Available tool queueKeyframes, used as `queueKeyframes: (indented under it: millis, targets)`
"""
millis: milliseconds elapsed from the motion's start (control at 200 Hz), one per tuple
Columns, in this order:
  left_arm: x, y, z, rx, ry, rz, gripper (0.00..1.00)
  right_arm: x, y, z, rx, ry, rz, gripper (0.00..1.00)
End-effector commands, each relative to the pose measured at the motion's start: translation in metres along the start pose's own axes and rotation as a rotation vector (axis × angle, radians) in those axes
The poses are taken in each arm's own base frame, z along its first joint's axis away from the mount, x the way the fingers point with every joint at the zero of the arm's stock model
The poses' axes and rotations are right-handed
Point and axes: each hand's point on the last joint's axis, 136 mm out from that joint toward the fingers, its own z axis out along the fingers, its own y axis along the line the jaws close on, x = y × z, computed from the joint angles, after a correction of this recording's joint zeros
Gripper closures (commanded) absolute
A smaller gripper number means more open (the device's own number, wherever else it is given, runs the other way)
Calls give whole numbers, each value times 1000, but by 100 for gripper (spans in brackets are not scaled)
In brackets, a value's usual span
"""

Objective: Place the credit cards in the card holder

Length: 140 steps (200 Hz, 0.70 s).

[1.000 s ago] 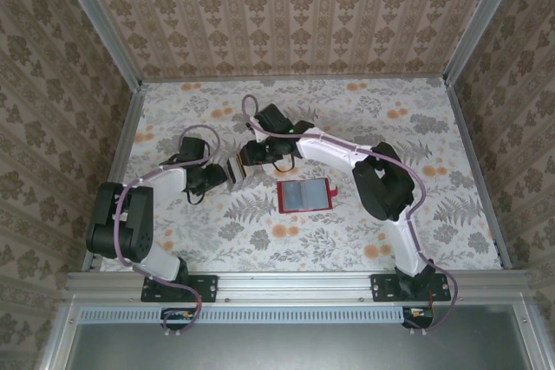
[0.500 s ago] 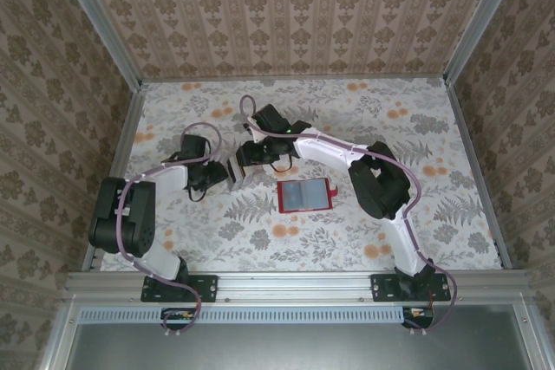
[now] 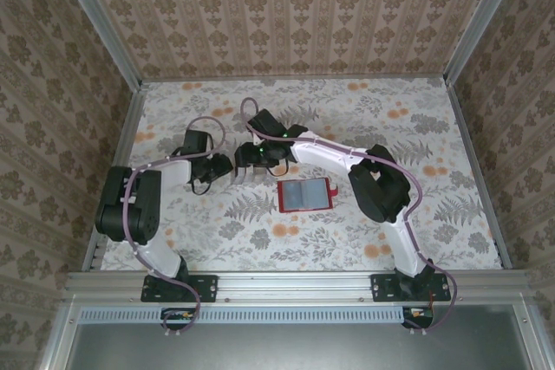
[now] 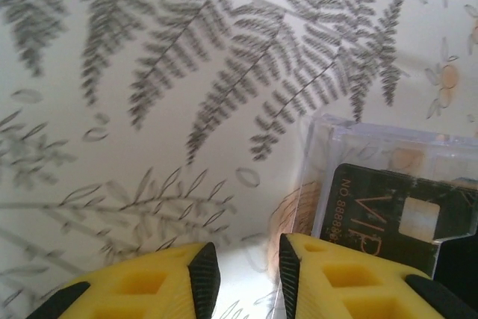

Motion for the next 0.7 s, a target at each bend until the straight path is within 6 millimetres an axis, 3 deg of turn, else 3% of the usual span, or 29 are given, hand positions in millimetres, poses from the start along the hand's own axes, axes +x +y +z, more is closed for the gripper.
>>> queueKeyframes:
  millis: [0, 140, 225, 460, 695]
  targets:
    - [50, -37, 37, 210, 180, 65, 67, 19, -12, 0, 13, 50, 84, 43]
    - [52, -39, 37, 216, 185, 67, 68, 9, -22, -17, 23, 13, 154, 43]
    - [54, -42, 35, 218, 180, 75, 69, 3, -13, -22, -68, 6, 194, 44]
    - [57, -43, 34, 219, 180, 72, 70, -14, -9, -37, -168, -67, 221, 57]
    - [59, -42, 35, 216, 184, 71, 69, -15, -17, -39, -175, -80, 239, 72]
